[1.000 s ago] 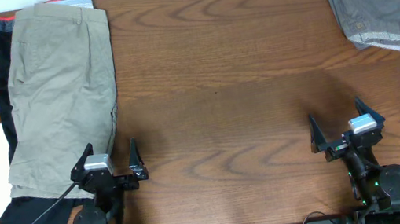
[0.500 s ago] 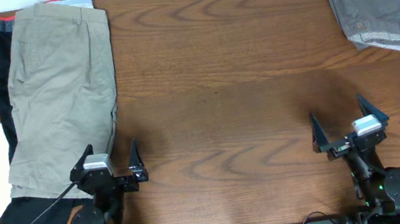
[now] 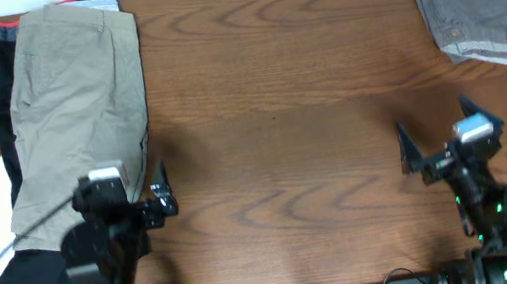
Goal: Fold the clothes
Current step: 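Reach the left gripper to the khaki pants on the pile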
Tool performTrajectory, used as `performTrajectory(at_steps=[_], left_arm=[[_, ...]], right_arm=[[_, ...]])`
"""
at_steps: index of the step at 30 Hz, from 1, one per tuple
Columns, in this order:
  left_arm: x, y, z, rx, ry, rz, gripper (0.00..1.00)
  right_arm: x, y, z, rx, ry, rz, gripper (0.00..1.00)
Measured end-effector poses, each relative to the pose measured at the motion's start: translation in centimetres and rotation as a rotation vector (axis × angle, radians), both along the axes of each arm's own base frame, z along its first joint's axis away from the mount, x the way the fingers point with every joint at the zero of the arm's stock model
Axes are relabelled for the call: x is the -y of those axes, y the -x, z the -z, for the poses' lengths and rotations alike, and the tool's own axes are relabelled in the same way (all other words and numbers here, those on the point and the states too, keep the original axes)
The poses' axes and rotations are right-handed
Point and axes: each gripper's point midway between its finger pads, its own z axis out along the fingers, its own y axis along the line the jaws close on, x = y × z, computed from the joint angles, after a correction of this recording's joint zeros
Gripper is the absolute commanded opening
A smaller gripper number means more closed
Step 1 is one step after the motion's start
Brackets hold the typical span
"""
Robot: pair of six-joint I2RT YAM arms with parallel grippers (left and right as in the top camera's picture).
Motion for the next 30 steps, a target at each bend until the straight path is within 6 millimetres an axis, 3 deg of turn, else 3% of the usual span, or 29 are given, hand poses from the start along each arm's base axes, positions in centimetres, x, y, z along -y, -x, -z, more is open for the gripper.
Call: performTrajectory(at_steps=[7, 11, 22, 26, 30], left_arm=[[0.0, -1.6, -2.5, -0.160, 0.005, 0.000, 0.98], [0.0, -2.9, -3.7, -0.260, 0.009, 0.002, 0.98], [-0.1, -5.7, -3.0, -0.736, 0.008, 0.018, 0.98], [-0.1, -8.2, -3.5, -0.808, -0.030, 0.064, 0.98], [-0.6, -11.6, -3.0, -0.769, -0.066, 0.090, 0.98]], right_arm=[[-0.7, -3.8, -1.5, -0.143, 0.010, -0.057, 0.99], [-1.2, -6.5, -0.6, -0.295, 0.015, -0.105, 0.99], [-1.8, -12.1, 0.5, -0.729, -0.007, -0.194, 0.99], [-1.8, -14.4, -0.4, -0.729, -0.014, -0.198, 0.99], [-2.2, -14.9, -0.8, -0.718, -0.056, -0.214, 0.99]])
